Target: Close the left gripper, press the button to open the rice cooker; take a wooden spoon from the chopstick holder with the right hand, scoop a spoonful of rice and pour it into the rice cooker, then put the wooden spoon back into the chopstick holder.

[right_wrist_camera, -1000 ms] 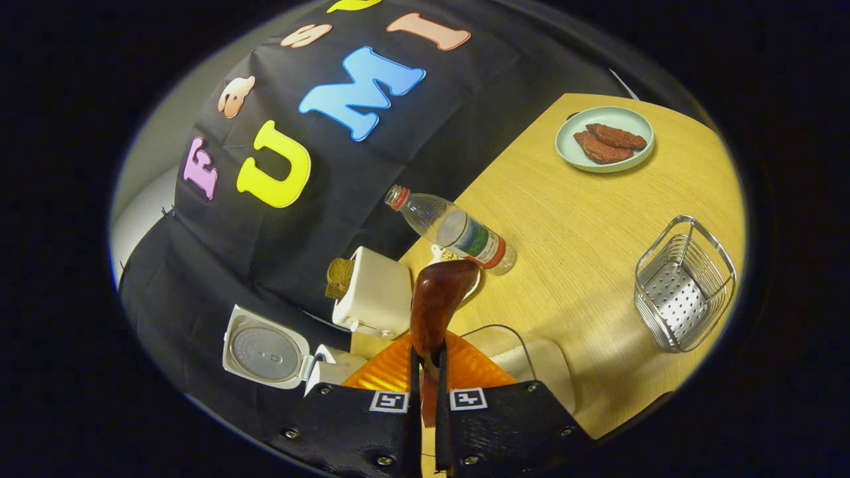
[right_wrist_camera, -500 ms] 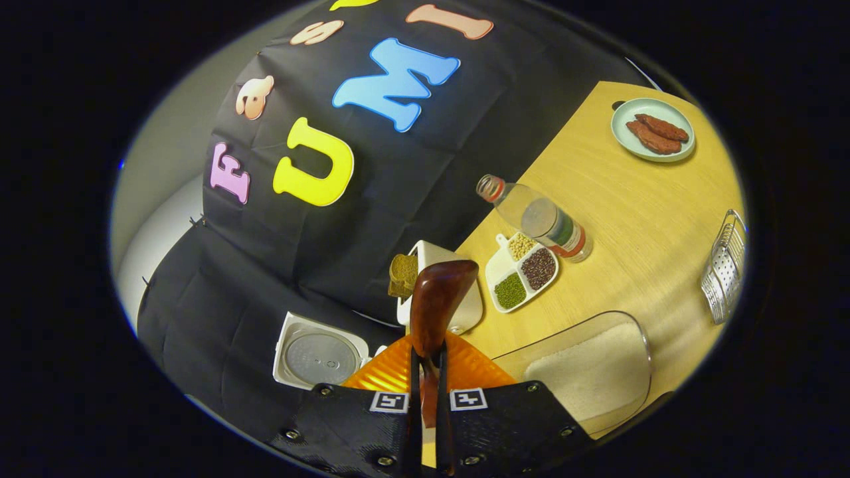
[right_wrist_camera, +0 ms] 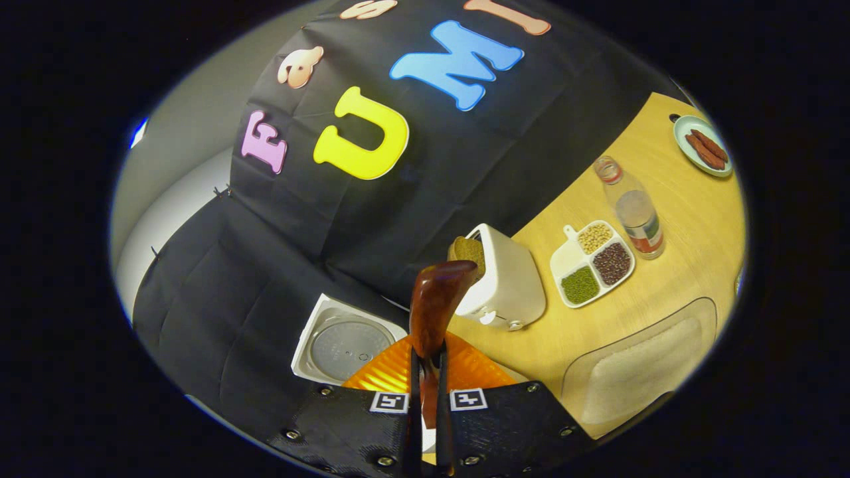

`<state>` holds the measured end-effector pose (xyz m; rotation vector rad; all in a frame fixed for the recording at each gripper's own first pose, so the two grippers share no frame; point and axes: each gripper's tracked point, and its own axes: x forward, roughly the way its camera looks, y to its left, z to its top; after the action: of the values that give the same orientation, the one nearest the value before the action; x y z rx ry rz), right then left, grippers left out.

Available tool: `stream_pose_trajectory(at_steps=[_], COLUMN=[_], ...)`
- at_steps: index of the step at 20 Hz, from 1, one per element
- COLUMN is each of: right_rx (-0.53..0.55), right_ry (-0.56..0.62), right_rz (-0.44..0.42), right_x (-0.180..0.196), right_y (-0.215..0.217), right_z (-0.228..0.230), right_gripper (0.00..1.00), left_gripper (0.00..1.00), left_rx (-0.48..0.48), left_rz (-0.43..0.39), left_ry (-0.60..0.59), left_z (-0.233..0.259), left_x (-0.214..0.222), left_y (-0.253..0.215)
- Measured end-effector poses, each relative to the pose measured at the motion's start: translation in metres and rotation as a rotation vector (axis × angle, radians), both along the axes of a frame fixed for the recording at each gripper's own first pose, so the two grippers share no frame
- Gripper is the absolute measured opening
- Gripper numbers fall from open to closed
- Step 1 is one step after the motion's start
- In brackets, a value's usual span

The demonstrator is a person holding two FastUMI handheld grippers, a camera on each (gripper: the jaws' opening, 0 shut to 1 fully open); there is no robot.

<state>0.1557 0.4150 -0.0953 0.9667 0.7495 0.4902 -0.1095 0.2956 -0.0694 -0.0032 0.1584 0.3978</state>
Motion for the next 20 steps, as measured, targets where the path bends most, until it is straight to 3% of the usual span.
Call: stream_pose_trajectory(at_steps=[8, 11, 20], right_rx=[-0.022, -0.066, -0.425], right_ry=[-0.088, -0.132, -0.368], right_rz=[0.127, 0.173, 0.357], right_x=[0.004, 0.003, 0.002], right_y=[0.109, 0.147, 0.210], right_z=[0.015, 0.013, -0.031], right_gripper=[0.08, 0.09, 0.08], left_gripper=[1.00, 0.96, 0.99], left_rx=[0.006, 0.020, 0.009], left_rz=[0.123, 0.170, 0.275], left_ry=[0.046, 0.059, 0.109], left_z=[-0.011, -0.012, -0.028], left_x=[-0.036, -0.054, -0.097], left_y=[0.038, 0.052, 0.070])
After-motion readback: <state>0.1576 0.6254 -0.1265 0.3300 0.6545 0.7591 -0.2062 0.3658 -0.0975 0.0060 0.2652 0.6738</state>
